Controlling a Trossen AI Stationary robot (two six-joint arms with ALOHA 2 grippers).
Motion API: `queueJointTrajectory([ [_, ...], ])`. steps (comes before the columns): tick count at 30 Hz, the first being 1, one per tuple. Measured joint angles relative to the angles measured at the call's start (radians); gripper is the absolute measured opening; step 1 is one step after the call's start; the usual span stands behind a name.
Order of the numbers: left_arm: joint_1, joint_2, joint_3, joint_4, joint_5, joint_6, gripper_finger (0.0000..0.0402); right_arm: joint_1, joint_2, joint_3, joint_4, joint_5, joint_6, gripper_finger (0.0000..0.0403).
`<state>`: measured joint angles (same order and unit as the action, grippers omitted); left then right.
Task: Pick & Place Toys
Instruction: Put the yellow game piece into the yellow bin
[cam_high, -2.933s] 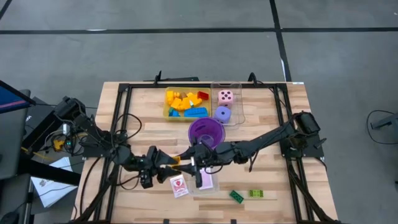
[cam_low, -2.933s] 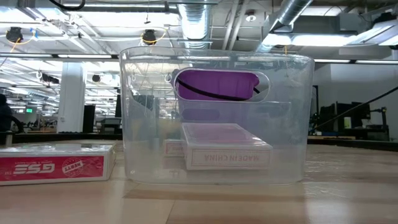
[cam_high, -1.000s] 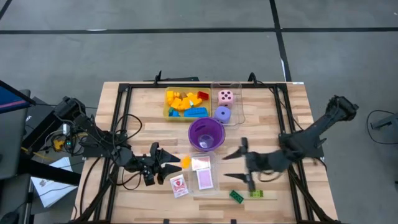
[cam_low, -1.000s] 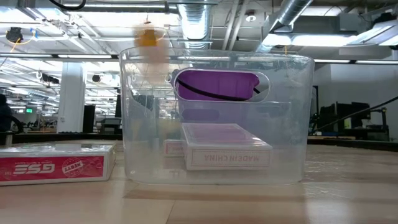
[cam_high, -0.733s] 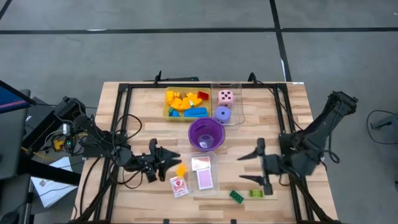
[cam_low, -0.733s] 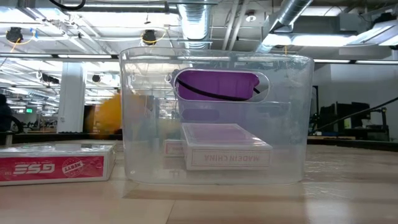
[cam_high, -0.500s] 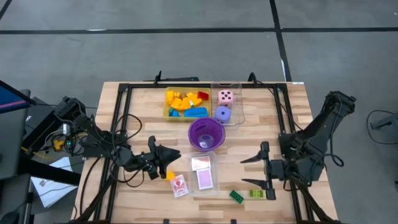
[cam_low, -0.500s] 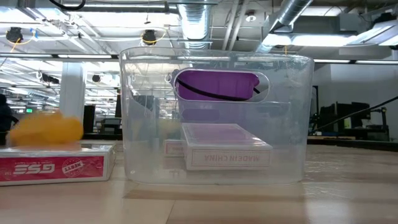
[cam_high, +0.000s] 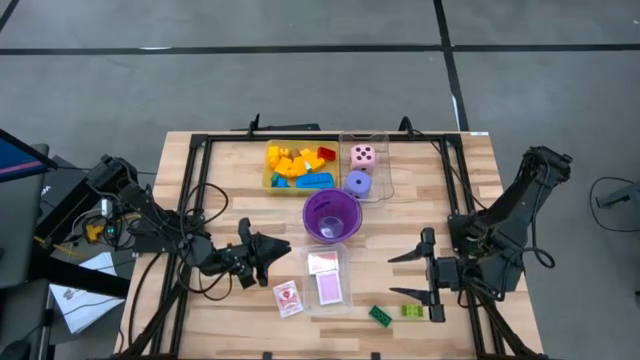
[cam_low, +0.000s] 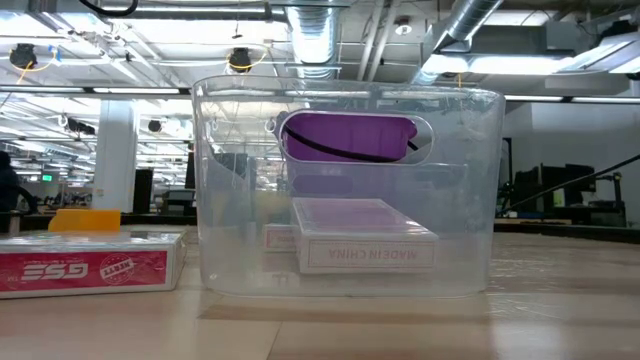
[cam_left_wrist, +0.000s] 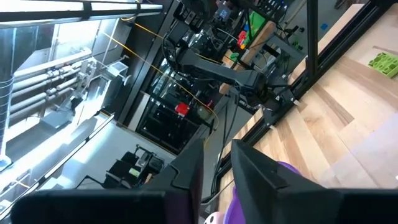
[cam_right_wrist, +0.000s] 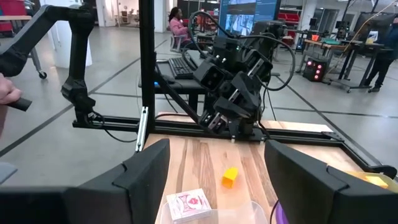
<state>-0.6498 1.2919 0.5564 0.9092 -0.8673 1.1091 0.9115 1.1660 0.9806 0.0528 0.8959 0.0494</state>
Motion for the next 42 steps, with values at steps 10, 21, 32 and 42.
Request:
queueJointTrajectory([
  [10,-0.021,0.000,0.000,-0.002,-0.428,-0.370,0.0086,0.000,0.000,0.000,0.002,0.000,-0.040,0.0256],
  [21,-0.116,-0.001,0.000,-0.049,-0.288,-0.663,0.0229,-0.005,-0.001,0.000,0.088,-0.002,-0.187,0.0256],
  [32,-0.042,-0.097,0.000,-0.965,-0.004,-1.524,0.0317,-0.003,-0.002,0.001,0.119,-0.007,-0.243,0.0256],
  [42,-0.030,-0.020,-0.077,-1.083,0.169,-1.716,0.0321,0.000,-0.005,0.002,0.118,-0.039,-0.260,0.0256],
])
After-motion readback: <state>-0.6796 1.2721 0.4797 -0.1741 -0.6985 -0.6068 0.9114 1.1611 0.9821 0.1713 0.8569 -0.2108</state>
